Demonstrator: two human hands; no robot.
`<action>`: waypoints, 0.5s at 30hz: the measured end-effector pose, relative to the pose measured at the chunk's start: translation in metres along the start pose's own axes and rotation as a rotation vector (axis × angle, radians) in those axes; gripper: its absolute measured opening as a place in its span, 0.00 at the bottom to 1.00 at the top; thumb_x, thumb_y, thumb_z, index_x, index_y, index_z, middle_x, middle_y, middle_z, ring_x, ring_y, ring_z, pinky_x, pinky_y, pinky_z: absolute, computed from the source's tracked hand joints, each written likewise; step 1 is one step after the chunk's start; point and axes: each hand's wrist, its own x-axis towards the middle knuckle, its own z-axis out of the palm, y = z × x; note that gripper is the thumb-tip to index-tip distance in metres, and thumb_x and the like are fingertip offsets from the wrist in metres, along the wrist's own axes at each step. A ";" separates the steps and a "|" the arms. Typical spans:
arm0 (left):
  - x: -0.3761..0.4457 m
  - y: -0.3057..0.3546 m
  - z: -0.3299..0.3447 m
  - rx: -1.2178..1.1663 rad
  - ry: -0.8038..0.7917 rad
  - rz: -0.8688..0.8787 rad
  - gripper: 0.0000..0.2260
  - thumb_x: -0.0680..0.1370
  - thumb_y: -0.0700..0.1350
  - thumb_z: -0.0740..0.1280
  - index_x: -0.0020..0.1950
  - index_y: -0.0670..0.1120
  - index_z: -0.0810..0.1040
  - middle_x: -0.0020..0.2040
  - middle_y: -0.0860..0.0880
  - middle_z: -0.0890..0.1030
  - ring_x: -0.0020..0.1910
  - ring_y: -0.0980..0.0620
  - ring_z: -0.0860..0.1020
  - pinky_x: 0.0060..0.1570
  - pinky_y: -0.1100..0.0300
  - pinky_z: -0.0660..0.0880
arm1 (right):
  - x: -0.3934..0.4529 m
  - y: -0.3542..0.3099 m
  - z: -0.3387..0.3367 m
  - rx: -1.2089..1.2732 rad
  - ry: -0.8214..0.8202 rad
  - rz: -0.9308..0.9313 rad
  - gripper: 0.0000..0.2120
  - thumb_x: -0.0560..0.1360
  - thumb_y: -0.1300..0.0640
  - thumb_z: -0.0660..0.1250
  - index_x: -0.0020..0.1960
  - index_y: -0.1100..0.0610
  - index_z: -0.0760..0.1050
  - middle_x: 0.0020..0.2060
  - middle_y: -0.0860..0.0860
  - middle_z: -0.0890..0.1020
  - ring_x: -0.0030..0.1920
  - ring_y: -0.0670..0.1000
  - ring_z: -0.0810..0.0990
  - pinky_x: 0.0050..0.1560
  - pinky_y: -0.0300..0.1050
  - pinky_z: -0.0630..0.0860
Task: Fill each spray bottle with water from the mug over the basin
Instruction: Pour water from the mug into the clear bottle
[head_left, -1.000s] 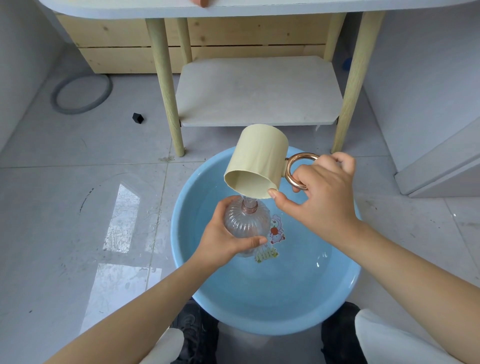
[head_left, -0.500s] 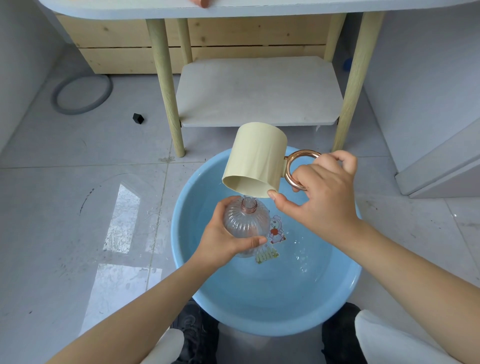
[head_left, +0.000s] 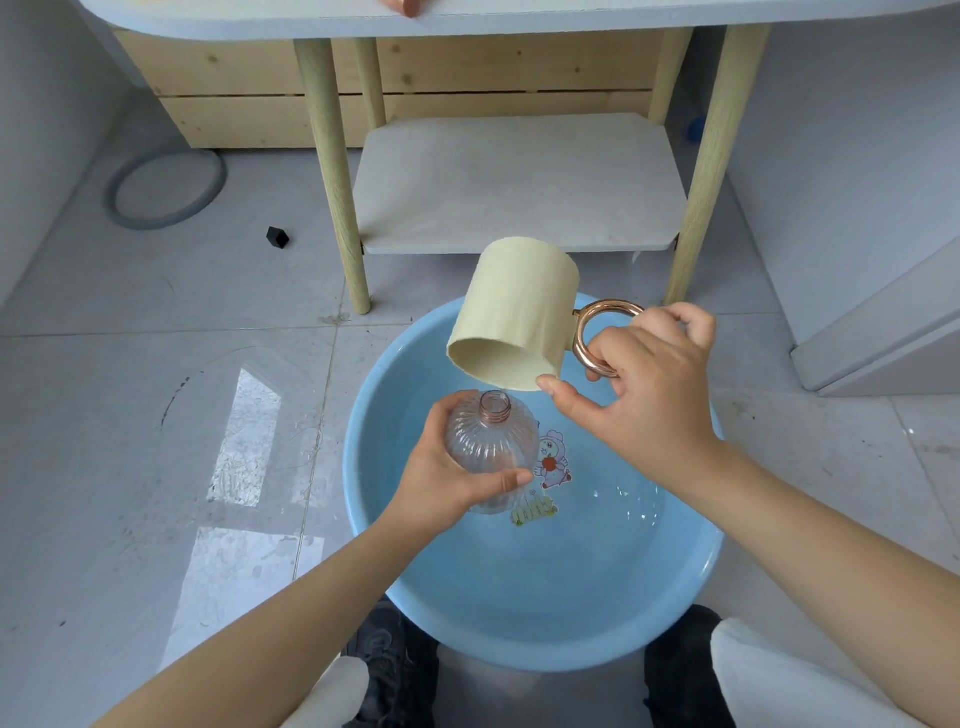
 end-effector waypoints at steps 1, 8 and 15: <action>0.000 0.000 0.000 -0.008 0.002 -0.005 0.38 0.57 0.48 0.81 0.63 0.55 0.69 0.57 0.61 0.77 0.56 0.68 0.75 0.48 0.76 0.70 | 0.000 -0.001 0.000 0.041 -0.030 0.074 0.22 0.69 0.41 0.68 0.30 0.57 0.66 0.25 0.40 0.60 0.33 0.47 0.65 0.51 0.46 0.60; 0.002 -0.001 -0.001 -0.060 0.009 -0.046 0.45 0.54 0.49 0.81 0.67 0.58 0.66 0.61 0.61 0.74 0.58 0.66 0.74 0.51 0.73 0.72 | -0.008 0.012 0.007 0.114 -0.216 0.502 0.23 0.67 0.37 0.65 0.29 0.55 0.66 0.22 0.43 0.65 0.32 0.49 0.68 0.45 0.44 0.55; 0.002 -0.001 -0.004 -0.100 0.014 -0.092 0.37 0.52 0.49 0.82 0.57 0.56 0.71 0.54 0.54 0.80 0.53 0.59 0.79 0.49 0.66 0.76 | -0.033 0.039 0.023 -0.121 -0.493 0.462 0.19 0.70 0.40 0.69 0.31 0.50 0.66 0.25 0.43 0.71 0.39 0.52 0.73 0.49 0.44 0.55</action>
